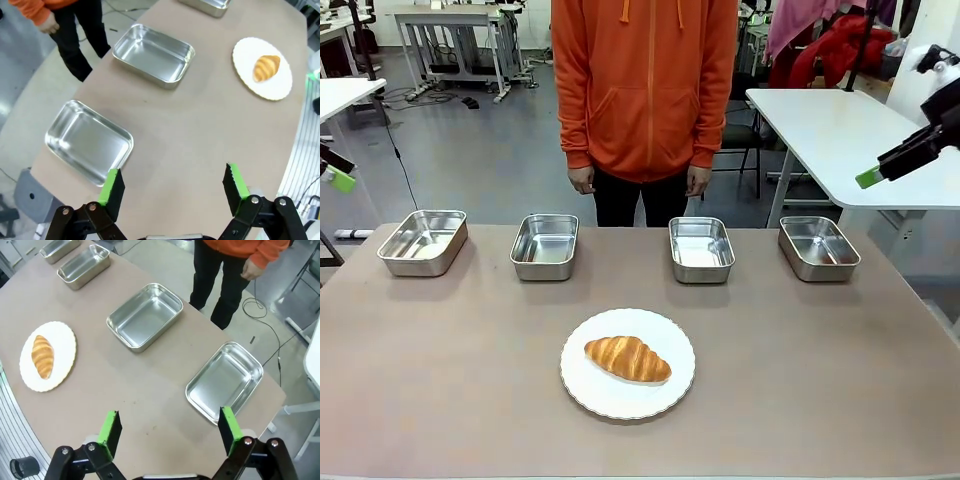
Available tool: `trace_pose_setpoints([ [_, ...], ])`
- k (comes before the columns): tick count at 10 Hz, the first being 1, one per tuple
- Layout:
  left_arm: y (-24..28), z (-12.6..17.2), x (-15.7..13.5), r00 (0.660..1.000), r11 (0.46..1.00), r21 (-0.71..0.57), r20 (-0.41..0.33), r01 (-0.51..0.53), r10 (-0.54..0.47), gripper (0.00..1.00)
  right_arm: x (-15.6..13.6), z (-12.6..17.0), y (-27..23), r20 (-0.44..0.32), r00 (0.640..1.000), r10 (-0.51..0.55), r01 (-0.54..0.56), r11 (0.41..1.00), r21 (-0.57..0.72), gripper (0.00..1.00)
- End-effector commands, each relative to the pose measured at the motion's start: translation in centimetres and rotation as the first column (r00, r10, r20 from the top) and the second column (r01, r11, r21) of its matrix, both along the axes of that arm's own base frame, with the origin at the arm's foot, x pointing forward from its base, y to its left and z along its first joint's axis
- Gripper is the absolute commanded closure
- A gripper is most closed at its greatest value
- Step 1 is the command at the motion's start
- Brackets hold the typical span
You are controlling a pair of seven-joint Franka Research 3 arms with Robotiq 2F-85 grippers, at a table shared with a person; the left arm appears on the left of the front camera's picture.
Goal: Place the bread in the container.
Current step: Place the Butter Roll into the Airtight Container indicated by the human.
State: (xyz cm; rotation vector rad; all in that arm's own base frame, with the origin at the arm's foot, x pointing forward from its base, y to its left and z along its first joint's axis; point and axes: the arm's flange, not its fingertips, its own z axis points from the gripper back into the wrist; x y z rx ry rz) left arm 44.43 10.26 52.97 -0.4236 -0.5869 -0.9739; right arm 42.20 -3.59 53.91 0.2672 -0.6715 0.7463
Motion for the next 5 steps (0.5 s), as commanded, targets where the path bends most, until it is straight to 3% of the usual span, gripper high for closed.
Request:
trace_pose_setpoints([
  [1,0.5,-0.4,0.1,1.000,1.000,-0.013,-0.001,0.000,0.000,0.00,0.1,-0.3,-0.2,-0.004,1.000,0.001,-0.001,1.000,0.012,0.00],
  [2,2.7,0.9,0.5,0.998,0.996,-0.088,0.049,-0.027,0.031,0.00,1.6,1.0,-2.4,0.007,1.000,-0.023,0.023,0.999,0.040,0.00],
  [3,4.5,1.6,1.0,0.991,0.988,-0.139,0.105,-0.063,0.078,0.00,2.3,1.7,-4.3,0.017,1.000,0.022,-0.023,0.998,0.056,0.00],
  [5,6.6,1.6,1.6,0.984,0.978,-0.196,0.146,-0.077,0.106,0.00,3.0,2.0,-6.8,0.055,0.998,0.038,-0.043,0.995,0.089,0.00],
])
